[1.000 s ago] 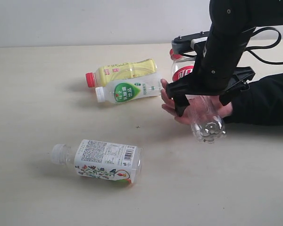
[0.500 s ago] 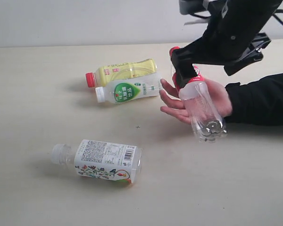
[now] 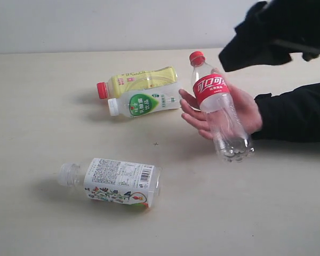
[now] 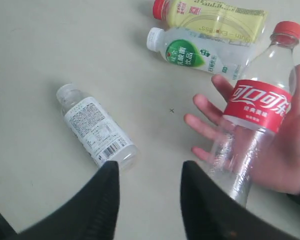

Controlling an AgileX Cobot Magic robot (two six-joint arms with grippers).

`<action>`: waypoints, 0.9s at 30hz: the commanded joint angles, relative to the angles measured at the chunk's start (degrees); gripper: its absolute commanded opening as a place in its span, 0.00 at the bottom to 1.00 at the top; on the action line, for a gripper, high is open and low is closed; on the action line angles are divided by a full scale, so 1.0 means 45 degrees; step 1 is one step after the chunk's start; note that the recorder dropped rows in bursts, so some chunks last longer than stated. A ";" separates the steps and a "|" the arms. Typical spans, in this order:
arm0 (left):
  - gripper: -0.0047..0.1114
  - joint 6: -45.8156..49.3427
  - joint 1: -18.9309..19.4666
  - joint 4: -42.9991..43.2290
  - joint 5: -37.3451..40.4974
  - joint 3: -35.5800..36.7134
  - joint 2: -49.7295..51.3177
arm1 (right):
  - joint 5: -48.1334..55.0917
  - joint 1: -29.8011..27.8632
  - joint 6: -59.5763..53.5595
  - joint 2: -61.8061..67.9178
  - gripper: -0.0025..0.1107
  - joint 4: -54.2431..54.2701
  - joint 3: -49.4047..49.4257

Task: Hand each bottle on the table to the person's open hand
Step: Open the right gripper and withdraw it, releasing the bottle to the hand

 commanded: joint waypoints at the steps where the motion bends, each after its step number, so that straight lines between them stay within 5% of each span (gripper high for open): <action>1: 0.04 -0.0044 0.0032 0.0028 0.0020 0.0046 -0.0068 | -0.0698 -0.0044 -0.1112 -0.1819 0.23 0.0088 0.1830; 12: 0.04 -0.0044 0.0032 0.0028 0.0020 0.0046 -0.0068 | -0.6293 -0.0044 -0.4093 -0.5239 0.18 0.1895 0.6553; 27: 0.04 -0.0044 0.0032 0.0028 0.0020 0.0046 -0.0068 | -0.5671 -0.0044 -1.0118 -0.7965 0.18 0.6237 0.7998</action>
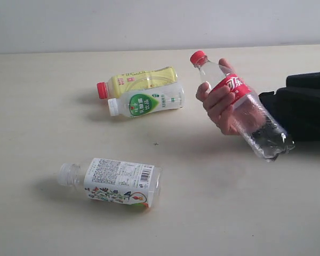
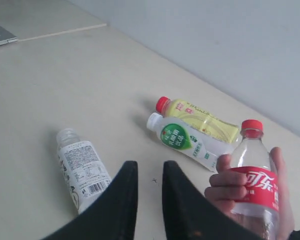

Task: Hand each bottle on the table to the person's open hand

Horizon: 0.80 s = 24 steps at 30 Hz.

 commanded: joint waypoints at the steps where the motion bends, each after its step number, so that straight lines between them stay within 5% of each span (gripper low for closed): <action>1: 0.04 -0.0044 0.0032 0.0028 0.0020 0.0046 -0.0068 | 0.0113 -0.0044 -0.1709 -0.0885 0.18 0.1129 0.0485; 9: 0.04 -0.0044 0.0032 0.0028 0.0020 0.0046 -0.0068 | 0.0126 -0.0044 -0.1588 -0.2139 0.18 0.1432 0.0881; 13: 0.04 -0.0044 0.0032 0.0028 0.0020 0.0046 -0.0068 | 0.0127 -0.0044 -0.1453 -0.2395 0.18 0.3661 0.0881; 16: 0.04 -0.0044 0.0032 0.0028 0.0020 0.0046 -0.0068 | 0.0427 -0.0044 0.0474 -0.2501 0.18 0.4011 0.0991; 24: 0.04 -0.0044 0.0032 0.0028 0.0020 0.0046 -0.0068 | 0.0661 -0.0044 0.1693 -0.2614 0.18 0.0992 0.1001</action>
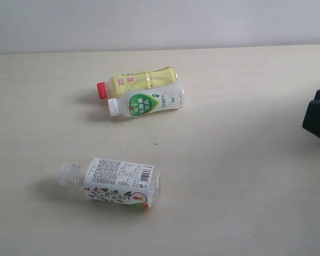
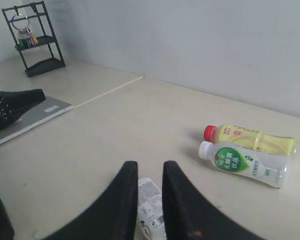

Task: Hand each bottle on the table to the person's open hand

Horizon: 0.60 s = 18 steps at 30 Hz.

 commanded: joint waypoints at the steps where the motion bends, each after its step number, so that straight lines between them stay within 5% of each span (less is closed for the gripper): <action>1: 0.04 -0.0044 0.0032 0.0028 0.0020 0.0046 -0.0068 | 0.0100 -0.0044 0.0437 -0.0044 0.18 -0.1791 0.0056; 6: 0.04 -0.0044 0.0032 0.0028 0.0020 0.0046 -0.0068 | 0.0178 -0.0044 0.0511 -0.0044 0.02 -0.2688 0.0056; 18: 0.04 -0.0044 0.0032 0.0028 0.0020 0.0046 -0.0068 | 0.0741 -0.0044 0.0511 -0.0044 0.02 -0.2050 0.0056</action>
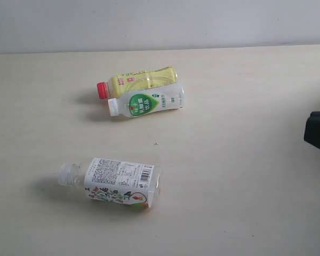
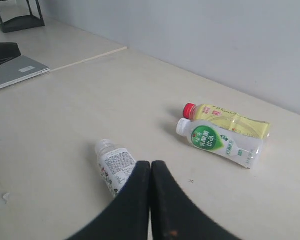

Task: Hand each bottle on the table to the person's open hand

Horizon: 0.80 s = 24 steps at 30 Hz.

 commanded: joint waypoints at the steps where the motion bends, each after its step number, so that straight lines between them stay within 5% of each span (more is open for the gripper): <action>1: 0.04 -0.0044 0.0032 0.0028 0.0020 0.0046 -0.0068 | 0.0278 -0.0044 0.0060 -0.0044 0.02 0.0266 0.0056; 24: 0.04 -0.0044 0.0032 0.0028 0.0020 0.0046 -0.0068 | 0.0017 -0.0044 0.0036 -0.0044 0.02 -0.0027 0.0056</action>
